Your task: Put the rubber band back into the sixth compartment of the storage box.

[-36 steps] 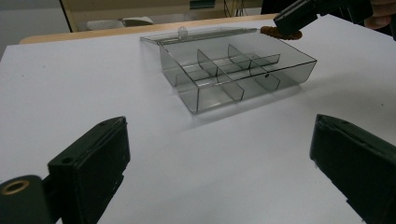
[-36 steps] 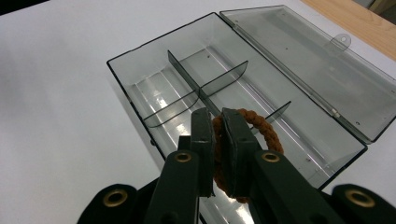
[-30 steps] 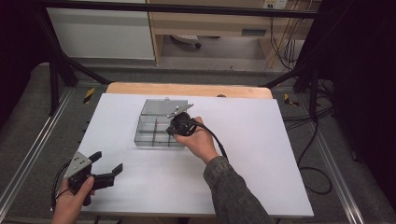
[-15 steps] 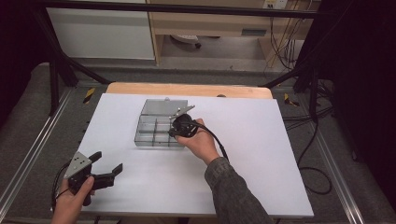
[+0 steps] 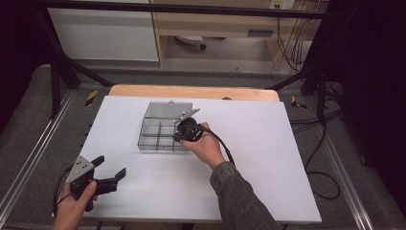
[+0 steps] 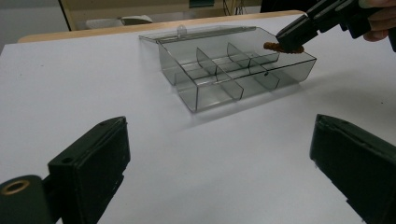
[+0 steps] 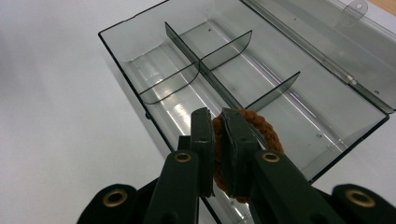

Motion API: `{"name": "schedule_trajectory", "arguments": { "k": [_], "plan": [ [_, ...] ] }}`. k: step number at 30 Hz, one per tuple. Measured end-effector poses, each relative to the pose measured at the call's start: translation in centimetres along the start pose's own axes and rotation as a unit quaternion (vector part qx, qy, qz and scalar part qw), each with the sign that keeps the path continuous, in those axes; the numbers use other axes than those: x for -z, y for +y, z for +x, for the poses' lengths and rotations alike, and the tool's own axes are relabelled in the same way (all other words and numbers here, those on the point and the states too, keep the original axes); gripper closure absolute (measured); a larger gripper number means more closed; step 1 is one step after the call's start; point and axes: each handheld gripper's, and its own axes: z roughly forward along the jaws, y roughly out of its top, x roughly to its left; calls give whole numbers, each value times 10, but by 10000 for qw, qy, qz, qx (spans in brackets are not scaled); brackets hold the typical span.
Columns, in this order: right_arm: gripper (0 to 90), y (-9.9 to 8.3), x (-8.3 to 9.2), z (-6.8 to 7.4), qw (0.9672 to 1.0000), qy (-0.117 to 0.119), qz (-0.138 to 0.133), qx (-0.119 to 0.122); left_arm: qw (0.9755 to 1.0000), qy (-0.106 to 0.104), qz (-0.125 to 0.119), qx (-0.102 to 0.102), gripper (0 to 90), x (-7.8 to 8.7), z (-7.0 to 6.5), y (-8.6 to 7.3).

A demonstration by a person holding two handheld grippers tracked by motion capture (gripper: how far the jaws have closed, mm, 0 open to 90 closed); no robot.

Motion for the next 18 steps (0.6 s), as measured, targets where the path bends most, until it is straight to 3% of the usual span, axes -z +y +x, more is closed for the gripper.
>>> {"name": "schedule_trajectory", "arguments": {
  "k": [18],
  "plan": [
    [840, -6, -6, 0, 9999, 30, 86, -99, 10000, 4, 6, -4, 52, 0, 0, 0]
  ]
}}
